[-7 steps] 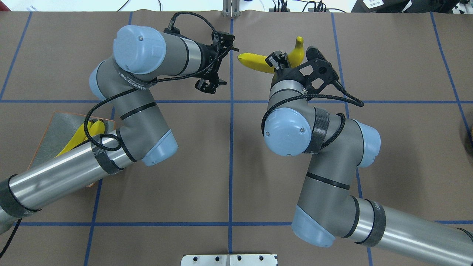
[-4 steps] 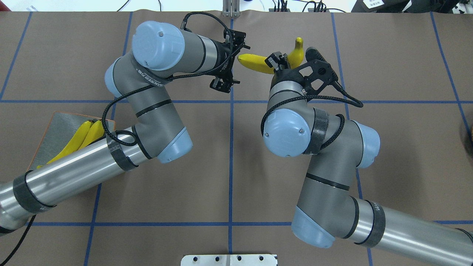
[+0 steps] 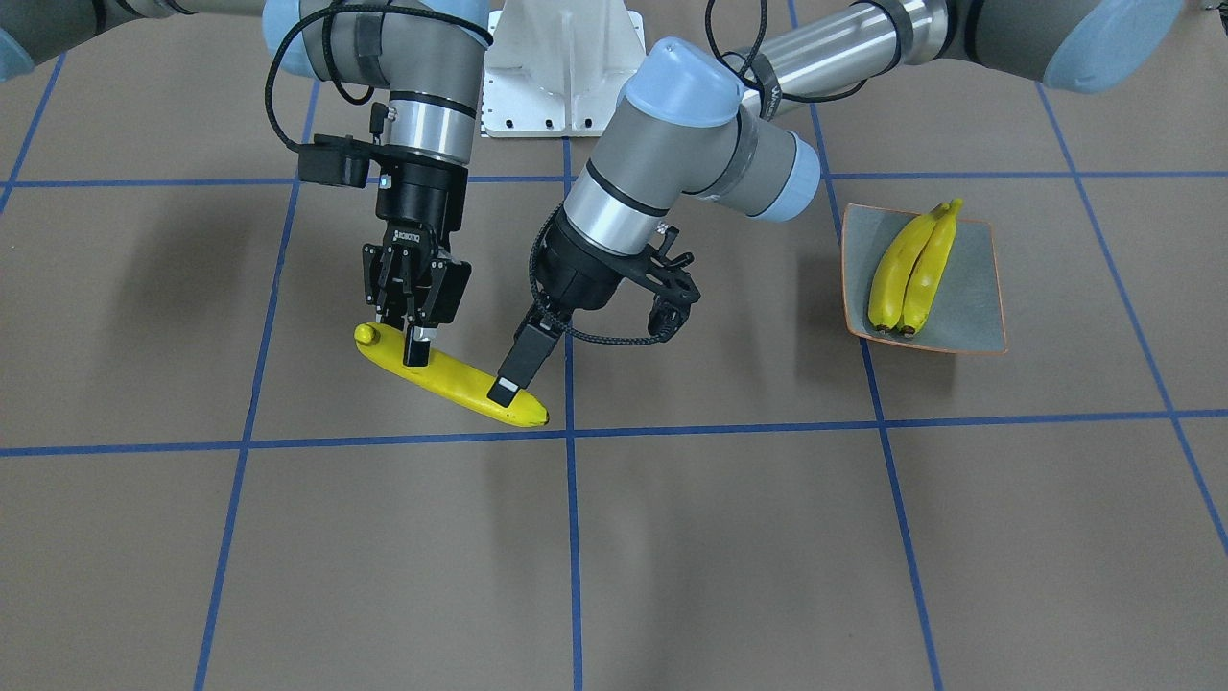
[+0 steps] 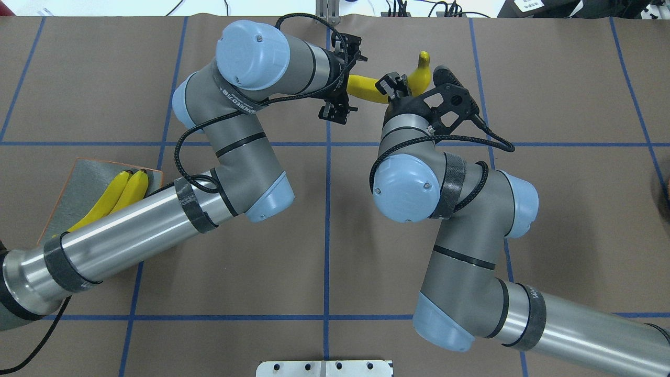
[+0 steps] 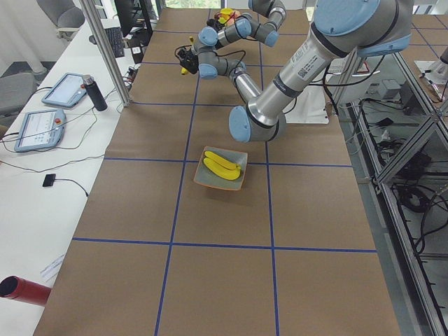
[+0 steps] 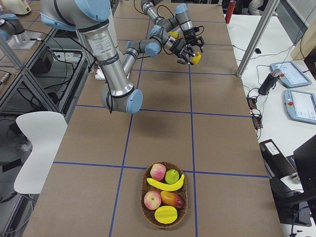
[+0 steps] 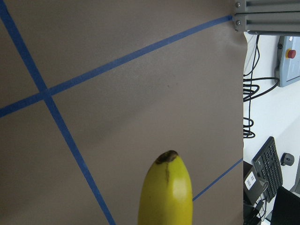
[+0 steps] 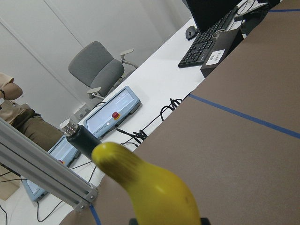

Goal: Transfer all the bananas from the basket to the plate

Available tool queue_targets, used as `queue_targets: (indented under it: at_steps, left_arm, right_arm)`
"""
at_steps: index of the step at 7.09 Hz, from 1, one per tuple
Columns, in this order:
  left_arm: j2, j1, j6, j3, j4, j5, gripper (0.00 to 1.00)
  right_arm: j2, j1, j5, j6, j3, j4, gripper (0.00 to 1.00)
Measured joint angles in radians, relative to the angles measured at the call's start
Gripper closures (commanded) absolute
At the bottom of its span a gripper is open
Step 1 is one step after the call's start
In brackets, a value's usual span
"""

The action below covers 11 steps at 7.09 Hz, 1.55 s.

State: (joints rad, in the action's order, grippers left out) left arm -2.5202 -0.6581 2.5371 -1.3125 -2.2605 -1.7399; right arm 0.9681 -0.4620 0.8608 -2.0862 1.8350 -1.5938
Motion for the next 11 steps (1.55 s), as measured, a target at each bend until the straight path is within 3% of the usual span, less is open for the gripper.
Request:
queue_targets:
  at_steps: [6,7,8,9,11]
  left_arm:
    - [-0.053,0.008,0.042,0.083,-0.003,0.021,0.02]
    - [-0.054,0.011,0.042,0.087,-0.004,0.021,0.19]
    - [-0.054,0.014,0.041,0.091,-0.005,0.020,0.65]
    - [-0.054,0.015,0.041,0.092,-0.005,0.020,1.00]
    - [-0.054,0.022,0.043,0.091,-0.006,0.019,1.00]
  right_arm:
    - [0.003,-0.001,-0.003,0.000,-0.001,0.003,1.00]
    - [0.004,-0.001,-0.004,0.000,-0.001,0.004,1.00]
    - [0.004,-0.001,-0.004,0.000,-0.001,0.005,1.00]
    - [0.004,-0.001,-0.004,0.000,-0.001,0.005,1.00]
    - [0.007,-0.001,-0.004,-0.001,-0.002,0.006,1.00]
